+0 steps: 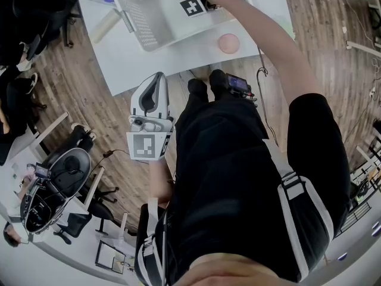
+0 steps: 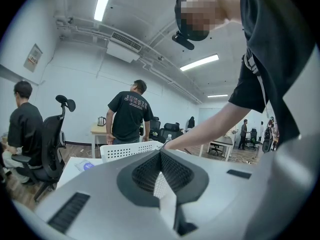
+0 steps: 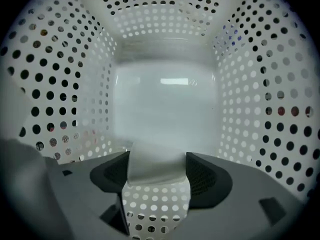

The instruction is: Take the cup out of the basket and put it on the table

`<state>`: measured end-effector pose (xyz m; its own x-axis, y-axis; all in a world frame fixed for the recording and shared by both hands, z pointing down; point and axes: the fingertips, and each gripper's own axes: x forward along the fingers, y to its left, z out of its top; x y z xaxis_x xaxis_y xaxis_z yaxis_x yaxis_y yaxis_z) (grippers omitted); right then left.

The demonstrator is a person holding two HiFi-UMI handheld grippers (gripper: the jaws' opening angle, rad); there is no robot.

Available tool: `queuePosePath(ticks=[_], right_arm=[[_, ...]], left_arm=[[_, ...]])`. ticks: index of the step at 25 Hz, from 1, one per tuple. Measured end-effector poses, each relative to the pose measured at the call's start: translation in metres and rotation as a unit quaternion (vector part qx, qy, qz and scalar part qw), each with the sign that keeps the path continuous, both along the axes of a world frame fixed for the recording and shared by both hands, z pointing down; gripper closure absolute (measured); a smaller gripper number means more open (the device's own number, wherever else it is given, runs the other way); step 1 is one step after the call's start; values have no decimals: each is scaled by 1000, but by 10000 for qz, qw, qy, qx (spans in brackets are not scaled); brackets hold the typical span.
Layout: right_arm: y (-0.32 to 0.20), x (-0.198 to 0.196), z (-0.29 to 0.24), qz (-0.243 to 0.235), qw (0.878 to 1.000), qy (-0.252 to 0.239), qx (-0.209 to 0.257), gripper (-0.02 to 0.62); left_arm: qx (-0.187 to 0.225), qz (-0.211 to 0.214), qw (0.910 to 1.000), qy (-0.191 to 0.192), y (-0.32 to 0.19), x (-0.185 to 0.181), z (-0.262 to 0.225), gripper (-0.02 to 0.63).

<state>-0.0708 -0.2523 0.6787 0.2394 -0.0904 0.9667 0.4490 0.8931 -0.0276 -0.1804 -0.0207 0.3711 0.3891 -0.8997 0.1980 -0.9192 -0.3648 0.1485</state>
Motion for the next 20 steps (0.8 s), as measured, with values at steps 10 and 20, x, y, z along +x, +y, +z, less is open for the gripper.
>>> queuePosePath(ticks=[10, 20], right_arm=[[15, -43, -53, 305, 9915, -1243, -233, 242], [34, -73, -140, 645, 9470, -3139, -229, 242]], left_arm=[[126, 10, 9999, 18, 2, 3, -6, 586], [295, 152, 9994, -57, 4, 14, -15, 586]])
